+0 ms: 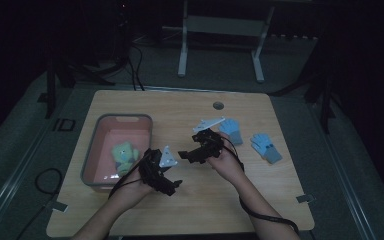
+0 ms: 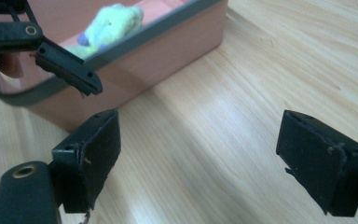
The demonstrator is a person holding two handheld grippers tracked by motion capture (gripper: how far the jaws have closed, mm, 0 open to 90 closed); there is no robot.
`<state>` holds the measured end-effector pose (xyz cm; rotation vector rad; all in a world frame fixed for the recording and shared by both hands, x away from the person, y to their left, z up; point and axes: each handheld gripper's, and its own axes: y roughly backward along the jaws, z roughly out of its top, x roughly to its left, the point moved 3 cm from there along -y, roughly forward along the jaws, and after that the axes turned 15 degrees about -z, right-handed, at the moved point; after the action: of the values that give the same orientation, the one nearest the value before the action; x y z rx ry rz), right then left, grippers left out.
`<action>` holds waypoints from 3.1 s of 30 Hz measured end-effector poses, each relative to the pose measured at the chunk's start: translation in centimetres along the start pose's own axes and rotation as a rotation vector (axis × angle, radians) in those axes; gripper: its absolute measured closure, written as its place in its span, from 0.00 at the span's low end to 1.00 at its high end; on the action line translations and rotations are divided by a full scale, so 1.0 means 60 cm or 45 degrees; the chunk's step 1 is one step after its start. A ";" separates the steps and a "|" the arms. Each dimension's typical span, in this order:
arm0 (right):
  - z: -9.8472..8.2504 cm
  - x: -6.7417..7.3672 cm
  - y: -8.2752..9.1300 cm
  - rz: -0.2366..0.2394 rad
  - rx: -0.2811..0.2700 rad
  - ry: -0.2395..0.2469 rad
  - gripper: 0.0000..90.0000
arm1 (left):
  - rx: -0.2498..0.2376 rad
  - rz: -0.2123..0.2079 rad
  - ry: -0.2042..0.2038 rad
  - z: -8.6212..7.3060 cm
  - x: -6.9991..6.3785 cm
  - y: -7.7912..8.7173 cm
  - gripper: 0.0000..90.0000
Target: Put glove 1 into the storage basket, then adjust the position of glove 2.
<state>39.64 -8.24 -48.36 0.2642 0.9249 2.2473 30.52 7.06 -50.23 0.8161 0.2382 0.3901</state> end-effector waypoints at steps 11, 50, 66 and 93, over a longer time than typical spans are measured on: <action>-0.052 -0.032 0.013 -0.055 -0.048 -0.074 0.13 | -0.039 -0.129 -0.020 -0.021 -0.038 -0.065 0.04; -0.129 -0.281 -0.050 -0.567 0.063 -0.258 0.72 | -0.246 -0.141 0.002 -0.072 -0.052 -0.091 0.04; -0.155 -0.275 -0.081 -0.580 0.064 -0.270 0.88 | -0.200 -0.130 -0.033 -0.077 -0.056 -0.100 0.04; -0.086 -0.059 0.036 -0.620 -0.076 -0.332 0.96 | -0.211 -0.120 -0.033 -0.083 -0.056 -0.095 0.04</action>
<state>39.00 -14.50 -50.43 0.2641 0.6927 1.7409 27.14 5.35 -57.61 0.6440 0.2161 0.3057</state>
